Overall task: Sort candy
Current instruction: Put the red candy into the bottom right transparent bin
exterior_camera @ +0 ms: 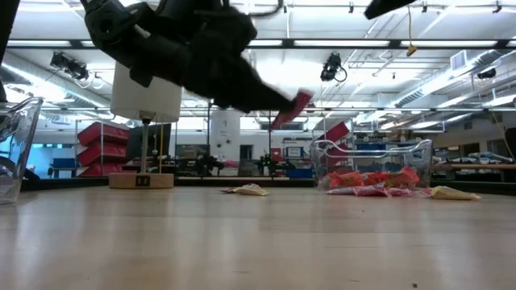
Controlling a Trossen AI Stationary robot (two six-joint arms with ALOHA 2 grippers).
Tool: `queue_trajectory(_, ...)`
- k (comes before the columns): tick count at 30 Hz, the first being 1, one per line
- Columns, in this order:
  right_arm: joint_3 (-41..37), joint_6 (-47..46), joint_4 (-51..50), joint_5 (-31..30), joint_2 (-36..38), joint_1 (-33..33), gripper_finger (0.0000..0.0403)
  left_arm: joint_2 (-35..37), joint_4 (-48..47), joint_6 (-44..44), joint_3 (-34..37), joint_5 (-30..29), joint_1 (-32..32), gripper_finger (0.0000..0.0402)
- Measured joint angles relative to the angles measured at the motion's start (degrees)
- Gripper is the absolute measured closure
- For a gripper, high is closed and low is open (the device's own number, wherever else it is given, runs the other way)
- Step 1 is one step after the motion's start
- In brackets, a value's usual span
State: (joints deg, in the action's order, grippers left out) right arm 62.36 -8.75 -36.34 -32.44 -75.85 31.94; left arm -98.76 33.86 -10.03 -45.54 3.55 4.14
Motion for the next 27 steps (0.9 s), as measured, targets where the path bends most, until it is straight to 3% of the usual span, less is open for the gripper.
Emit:
queue_trajectory(5,-0.12,4.06,4.24,0.21,0.00,-2.44,0.0288,0.02,9.73,2.75,-0.07,5.48,0.00,0.0378)
queue_trajectory(10,-0.12,6.58,6.99,2.24,0.00,-4.39,0.0263,0.02,13.47,2.80,-0.19,6.42,0.00,0.0378)
queue_trajectory(17,-0.12,10.52,12.65,6.79,-2.70,-6.64,0.0249,0.02,13.54,2.82,-2.99,6.40,0.33,0.0378)
queue_trajectory(27,-0.12,11.58,14.50,6.77,-4.46,-7.05,0.0248,-0.02,12.78,2.78,-3.80,7.61,0.88,0.0378)
